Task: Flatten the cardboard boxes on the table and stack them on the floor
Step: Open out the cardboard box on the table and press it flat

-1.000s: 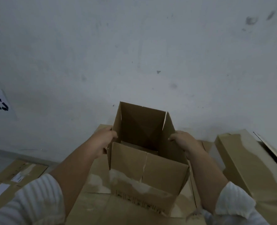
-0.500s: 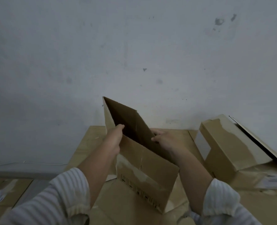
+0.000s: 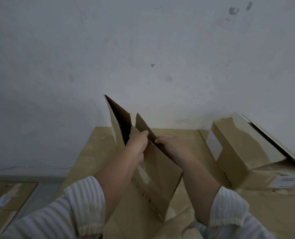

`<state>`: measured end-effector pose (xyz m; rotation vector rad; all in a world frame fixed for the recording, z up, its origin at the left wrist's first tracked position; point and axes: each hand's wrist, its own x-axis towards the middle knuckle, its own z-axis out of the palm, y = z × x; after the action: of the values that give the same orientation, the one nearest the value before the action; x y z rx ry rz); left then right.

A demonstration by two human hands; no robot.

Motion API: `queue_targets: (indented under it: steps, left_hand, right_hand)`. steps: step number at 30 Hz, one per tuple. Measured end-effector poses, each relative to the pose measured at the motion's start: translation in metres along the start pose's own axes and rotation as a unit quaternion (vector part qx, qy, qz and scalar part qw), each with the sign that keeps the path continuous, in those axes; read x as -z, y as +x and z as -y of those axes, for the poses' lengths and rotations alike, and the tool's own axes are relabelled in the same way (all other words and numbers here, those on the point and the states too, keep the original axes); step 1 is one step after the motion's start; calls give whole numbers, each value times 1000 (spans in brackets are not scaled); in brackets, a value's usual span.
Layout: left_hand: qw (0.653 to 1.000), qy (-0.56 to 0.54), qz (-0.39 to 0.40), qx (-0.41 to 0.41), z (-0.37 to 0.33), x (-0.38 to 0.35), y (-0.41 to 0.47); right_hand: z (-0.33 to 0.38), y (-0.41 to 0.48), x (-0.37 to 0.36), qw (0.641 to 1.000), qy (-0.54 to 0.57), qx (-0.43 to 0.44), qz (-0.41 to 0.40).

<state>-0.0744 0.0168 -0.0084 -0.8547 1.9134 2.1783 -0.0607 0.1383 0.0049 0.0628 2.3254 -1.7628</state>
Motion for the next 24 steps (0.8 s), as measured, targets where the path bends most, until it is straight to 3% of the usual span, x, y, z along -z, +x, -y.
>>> queue_targets:
  steps: [8, 12, 17, 24]
  left_hand:
    - [996, 77, -39, 2, -15, -18, -2]
    - [989, 114, -92, -36, -16, -11, -3]
    - [983, 113, -87, -113, -19, -4, -10]
    - [980, 56, -40, -186, -48, -4, -38]
  right_hand:
    - [-20, -4, -5, 976, 155, -43, 147]
    - [-27, 0, -13, 972, 147, -23, 183]
    - [-43, 12, -21, 987, 23, -11, 156]
    - [-36, 28, -6, 996, -20, 63, 61]
